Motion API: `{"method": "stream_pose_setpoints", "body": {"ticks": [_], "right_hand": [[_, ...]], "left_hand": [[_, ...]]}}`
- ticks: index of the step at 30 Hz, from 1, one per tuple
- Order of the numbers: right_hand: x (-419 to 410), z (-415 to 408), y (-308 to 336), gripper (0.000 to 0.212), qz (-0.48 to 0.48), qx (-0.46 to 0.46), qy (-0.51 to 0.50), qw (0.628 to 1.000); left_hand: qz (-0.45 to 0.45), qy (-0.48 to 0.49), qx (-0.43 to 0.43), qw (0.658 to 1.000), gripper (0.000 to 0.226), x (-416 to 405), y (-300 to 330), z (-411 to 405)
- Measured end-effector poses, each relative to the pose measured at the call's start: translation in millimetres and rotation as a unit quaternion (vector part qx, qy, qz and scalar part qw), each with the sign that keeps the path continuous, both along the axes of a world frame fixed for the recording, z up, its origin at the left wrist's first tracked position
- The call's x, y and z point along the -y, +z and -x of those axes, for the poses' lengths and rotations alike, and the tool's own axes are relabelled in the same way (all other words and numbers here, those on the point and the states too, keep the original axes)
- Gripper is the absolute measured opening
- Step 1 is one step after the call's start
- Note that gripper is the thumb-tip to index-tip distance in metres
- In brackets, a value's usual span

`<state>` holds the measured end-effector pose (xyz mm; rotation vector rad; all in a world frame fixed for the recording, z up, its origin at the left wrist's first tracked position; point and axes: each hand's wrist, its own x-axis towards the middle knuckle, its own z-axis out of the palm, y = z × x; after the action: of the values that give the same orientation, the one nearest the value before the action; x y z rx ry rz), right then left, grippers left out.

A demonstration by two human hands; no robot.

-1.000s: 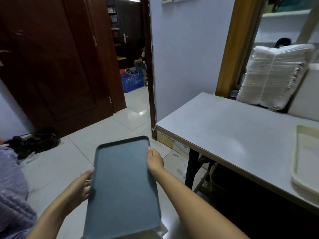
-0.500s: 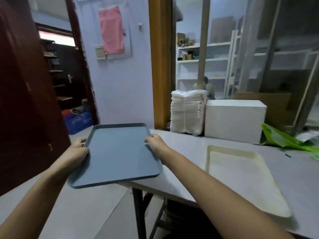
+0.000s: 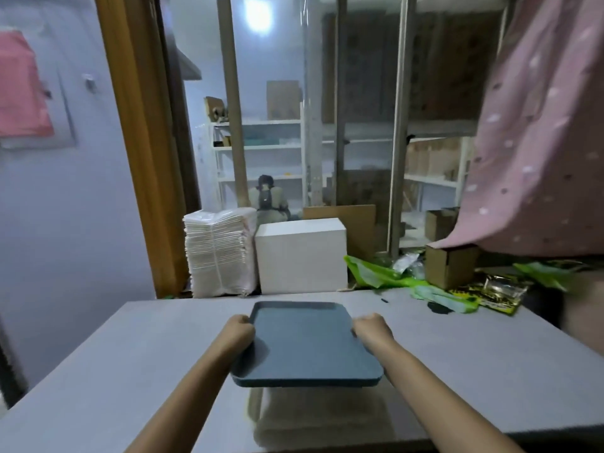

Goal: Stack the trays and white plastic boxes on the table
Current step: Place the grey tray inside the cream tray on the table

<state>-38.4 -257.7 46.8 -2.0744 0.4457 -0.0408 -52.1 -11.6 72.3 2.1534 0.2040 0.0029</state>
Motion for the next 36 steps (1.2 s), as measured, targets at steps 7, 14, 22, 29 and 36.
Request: {"method": "stream_pose_setpoints", "body": {"ticks": [7,14,22,29,36], "right_hand": [[11.6,-7.8,-51.8,0.010,0.064,-0.064,-0.029,0.996],[6.1,-8.4,-46.8,0.021,-0.006,-0.029,-0.012,0.999],[5.6,-16.5,-47.9,0.018,-0.004,-0.037,-0.013,0.999],[3.8,-20.7,-57.8,0.025,0.017,-0.061,-0.036,0.997],[3.3,-23.7,-73.8,0.032,0.084,-0.024,-0.076,0.993]], "left_hand": [[-0.040,0.015,-0.088,0.995,0.032,1.7,-73.3,-21.2],[-0.002,0.031,-0.061,0.998,0.029,3.4,-76.2,-29.4],[0.005,0.033,0.004,0.999,0.043,4.4,-88.6,-40.4],[0.017,0.056,0.014,0.998,0.027,3.7,-102.4,-43.3],[-0.082,0.046,0.051,0.994,0.028,-0.7,-109.6,-45.8]]}}
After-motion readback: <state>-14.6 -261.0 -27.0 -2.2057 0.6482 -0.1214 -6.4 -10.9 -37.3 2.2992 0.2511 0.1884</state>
